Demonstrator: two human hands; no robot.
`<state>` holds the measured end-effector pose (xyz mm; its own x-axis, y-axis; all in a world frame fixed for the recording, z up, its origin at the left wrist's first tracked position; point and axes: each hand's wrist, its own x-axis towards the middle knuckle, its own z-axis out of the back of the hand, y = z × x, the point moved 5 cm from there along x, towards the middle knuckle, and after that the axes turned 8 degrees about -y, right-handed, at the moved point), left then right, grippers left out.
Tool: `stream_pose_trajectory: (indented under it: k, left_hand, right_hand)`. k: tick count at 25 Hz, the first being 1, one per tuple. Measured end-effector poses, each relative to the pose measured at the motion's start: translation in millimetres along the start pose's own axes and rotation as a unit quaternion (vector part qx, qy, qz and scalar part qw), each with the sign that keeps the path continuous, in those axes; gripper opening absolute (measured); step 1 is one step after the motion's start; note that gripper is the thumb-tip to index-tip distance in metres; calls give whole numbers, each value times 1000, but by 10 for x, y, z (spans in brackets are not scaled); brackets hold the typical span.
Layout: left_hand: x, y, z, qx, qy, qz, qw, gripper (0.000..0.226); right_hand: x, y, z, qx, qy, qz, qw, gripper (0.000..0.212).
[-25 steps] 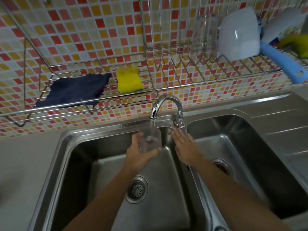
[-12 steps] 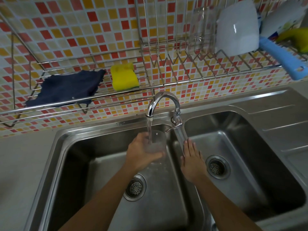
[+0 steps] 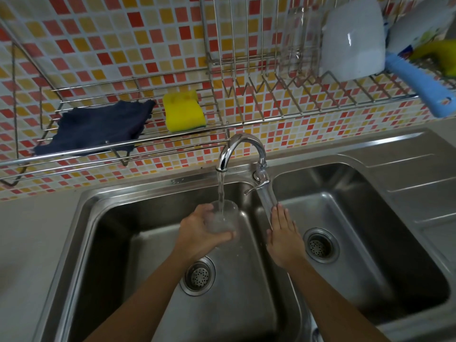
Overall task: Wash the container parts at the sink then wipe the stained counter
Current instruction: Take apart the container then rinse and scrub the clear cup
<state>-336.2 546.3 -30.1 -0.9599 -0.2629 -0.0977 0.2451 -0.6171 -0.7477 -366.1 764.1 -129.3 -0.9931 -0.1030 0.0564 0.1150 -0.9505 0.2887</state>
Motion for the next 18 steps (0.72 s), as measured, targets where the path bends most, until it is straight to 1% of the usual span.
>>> stream_pose_trajectory:
  k: [3, 6, 8, 10, 11, 12, 14, 15, 16, 17, 18]
  left_hand:
    - [17, -24, -4, -11, 5, -7, 1000, 79]
    - [6, -22, -14, -11, 8, -15, 1000, 77]
    - [-1, -2, -20, -6, 15, -23, 1000, 76]
    - [2, 7, -13, -6, 12, -24, 1000, 80]
    - [8, 17, -7, -9, 9, -23, 1000, 82]
    - [16, 28, -4, -16, 11, -24, 1000, 82]
    - [12, 35, -11, -24, 22, -26, 999, 82]
    - [15, 34, -7, -25, 21, -27, 999, 84]
    - [23, 40, 1, -25, 18, -26, 999, 86]
    - [29, 40, 7, -29, 17, -28, 999, 85]
    - [31, 35, 11, -39, 20, -28, 999, 83]
  right_hand:
    - [2, -3, 4, -8, 1, -1, 1000, 78]
    - [-1, -8, -7, -8, 4, -3, 1000, 75]
    - [2, -4, -3, 0, 7, 0, 1000, 77]
    - [-7, -3, 37, 38, 7, 1, 999, 73]
    - [-17, -7, 77, 88, 1, -12, 996, 69]
    - [-13, -14, 147, 158, -18, -41, 986, 63]
    - [44, -59, 300, 287, -86, -95, 949, 53]
    - [120, -62, 389, 308, -122, -102, 938, 51]
    - [231, -50, 466, 304, -144, -96, 937, 49]
    - [364, -18, 547, 288, -155, -80, 942, 49]
    - [505, 44, 611, 267, -149, -57, 950, 51]
